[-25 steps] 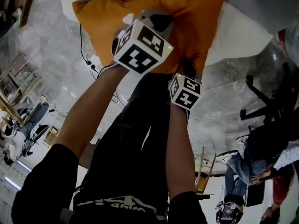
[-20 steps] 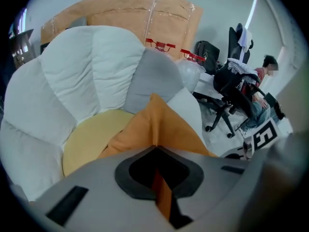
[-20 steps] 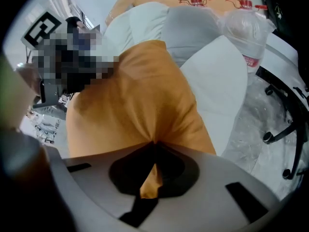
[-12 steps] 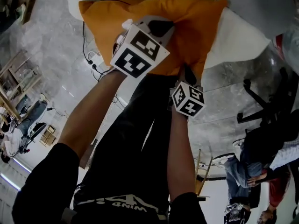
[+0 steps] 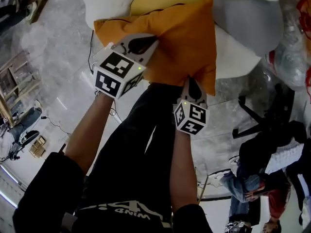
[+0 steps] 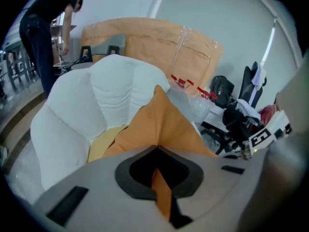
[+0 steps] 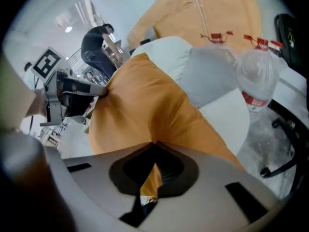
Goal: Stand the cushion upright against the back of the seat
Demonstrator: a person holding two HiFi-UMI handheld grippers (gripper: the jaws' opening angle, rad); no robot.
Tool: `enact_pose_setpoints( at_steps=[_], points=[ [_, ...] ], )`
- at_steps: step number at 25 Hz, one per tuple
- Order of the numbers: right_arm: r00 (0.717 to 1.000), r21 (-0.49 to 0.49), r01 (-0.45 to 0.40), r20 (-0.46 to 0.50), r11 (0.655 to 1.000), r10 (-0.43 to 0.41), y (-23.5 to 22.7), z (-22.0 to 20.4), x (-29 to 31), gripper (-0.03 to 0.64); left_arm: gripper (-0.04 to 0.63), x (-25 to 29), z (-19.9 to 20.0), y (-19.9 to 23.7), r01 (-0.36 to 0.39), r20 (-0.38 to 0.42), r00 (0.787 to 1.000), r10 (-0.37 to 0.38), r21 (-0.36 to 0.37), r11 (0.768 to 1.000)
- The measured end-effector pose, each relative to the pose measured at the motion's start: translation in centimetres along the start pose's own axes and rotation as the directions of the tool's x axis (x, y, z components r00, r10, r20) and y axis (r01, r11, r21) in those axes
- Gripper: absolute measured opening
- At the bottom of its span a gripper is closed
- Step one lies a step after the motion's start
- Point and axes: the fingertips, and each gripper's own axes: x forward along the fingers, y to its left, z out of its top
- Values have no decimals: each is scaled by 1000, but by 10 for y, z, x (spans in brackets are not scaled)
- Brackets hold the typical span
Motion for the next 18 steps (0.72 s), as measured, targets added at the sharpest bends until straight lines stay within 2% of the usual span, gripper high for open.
enact_pose_setpoints(
  at_steps=[5,10,14,18],
  points=[
    [997,-106,6,76,994,2,8,68,-26,29,11,-36,40,10,-10,106,994,19,-88,996],
    [982,-178,61,188,982,-27,11,136,-57,28,11,-61,87,15,-11,203,979,30,-96,995],
    [956,-248,102,293,963,-26,9,205,-79,28,11,-78,129,12,37,292,956,4,-134,990],
    [925,-335,128,380,933,9,8,282,-91,26,9,-84,169,19,65,370,929,-7,-145,987]
  ],
)
